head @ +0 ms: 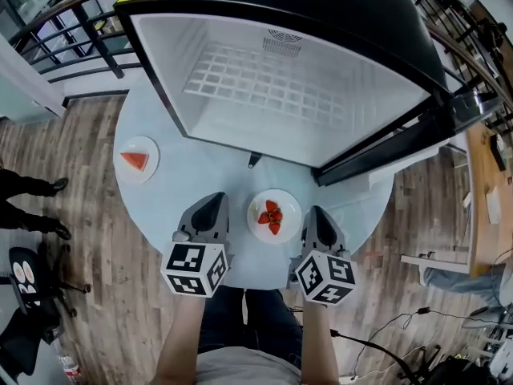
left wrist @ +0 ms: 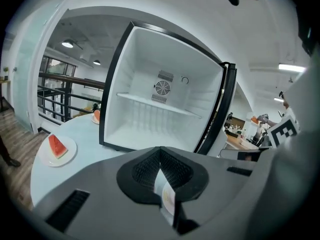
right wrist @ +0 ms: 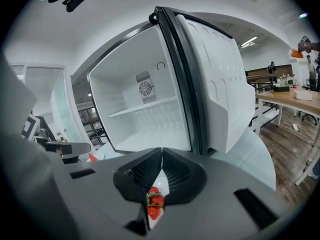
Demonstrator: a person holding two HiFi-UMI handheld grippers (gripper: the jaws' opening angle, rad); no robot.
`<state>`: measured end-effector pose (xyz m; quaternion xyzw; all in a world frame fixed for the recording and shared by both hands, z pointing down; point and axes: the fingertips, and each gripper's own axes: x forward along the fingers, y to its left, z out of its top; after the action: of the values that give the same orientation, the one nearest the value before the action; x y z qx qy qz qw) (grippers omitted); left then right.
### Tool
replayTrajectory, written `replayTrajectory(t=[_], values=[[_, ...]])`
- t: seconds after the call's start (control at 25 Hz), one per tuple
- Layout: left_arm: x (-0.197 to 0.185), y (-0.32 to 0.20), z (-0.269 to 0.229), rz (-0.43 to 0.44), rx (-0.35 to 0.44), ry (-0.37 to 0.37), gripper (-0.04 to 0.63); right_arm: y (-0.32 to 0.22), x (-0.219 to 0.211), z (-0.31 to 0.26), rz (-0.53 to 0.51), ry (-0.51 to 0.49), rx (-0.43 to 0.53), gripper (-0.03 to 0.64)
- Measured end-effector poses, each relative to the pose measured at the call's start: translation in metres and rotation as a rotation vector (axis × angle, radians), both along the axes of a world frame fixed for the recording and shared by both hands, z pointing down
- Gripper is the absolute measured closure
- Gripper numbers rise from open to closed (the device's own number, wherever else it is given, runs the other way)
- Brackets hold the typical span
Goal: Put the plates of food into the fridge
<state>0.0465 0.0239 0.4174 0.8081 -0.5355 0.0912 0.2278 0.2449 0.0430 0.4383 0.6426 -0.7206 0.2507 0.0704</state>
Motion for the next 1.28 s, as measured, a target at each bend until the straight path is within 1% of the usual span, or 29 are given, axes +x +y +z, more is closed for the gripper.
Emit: replayTrajectory(t=[0.08, 0.16, 0.28, 0.44, 0.56, 0.64, 0.84, 0.92, 1.04, 1.08, 1.12, 1.16, 1.28], values=[[0.001, 0.000, 0.008, -0.011, -0.035, 0.002, 0.591, -0.002, 0.004, 0.010, -0.014, -0.013, -0.031, 0.603], [-0.002, 0.002, 0.019, -0.040, -0.080, -0.004, 0.590, -0.004, 0.006, 0.022, -0.036, -0.046, -0.066, 0.603], [-0.004, 0.007, 0.043, -0.066, -0.168, 0.011, 0.589, 0.000, 0.008, 0.043, -0.056, -0.084, -0.129, 0.603], [0.005, 0.016, 0.080, -0.071, -0.290, 0.058, 0.591, 0.007, 0.017, 0.074, -0.048, -0.064, -0.216, 0.601], [0.011, 0.022, 0.104, -0.068, -0.375, 0.069, 0.591, 0.013, 0.020, 0.096, -0.057, -0.040, -0.280, 0.601], [0.016, 0.026, 0.116, -0.058, -0.421, 0.081, 0.589, 0.019, 0.019, 0.108, -0.076, -0.049, -0.326, 0.601], [0.031, 0.030, 0.136, -0.025, -0.530, 0.197, 0.588, 0.024, 0.017, 0.127, -0.125, -0.093, -0.413, 0.600], [0.035, 0.031, 0.144, -0.007, -0.560, 0.223, 0.582, 0.025, 0.016, 0.133, -0.145, -0.102, -0.444, 0.600], [0.046, 0.033, 0.153, 0.031, -0.607, 0.271, 0.512, 0.027, 0.015, 0.142, -0.170, -0.134, -0.484, 0.596], [0.049, 0.034, 0.155, 0.037, -0.622, 0.296, 0.506, 0.028, 0.014, 0.144, -0.181, -0.144, -0.498, 0.579], [0.051, 0.035, 0.157, 0.041, -0.636, 0.318, 0.499, 0.029, 0.013, 0.146, -0.195, -0.151, -0.511, 0.545], [0.053, 0.036, 0.159, 0.043, -0.648, 0.332, 0.495, 0.029, 0.012, 0.148, -0.208, -0.157, -0.524, 0.532], [0.054, 0.039, 0.166, 0.047, -0.677, 0.344, 0.489, 0.030, 0.010, 0.152, -0.224, -0.174, -0.549, 0.527]])
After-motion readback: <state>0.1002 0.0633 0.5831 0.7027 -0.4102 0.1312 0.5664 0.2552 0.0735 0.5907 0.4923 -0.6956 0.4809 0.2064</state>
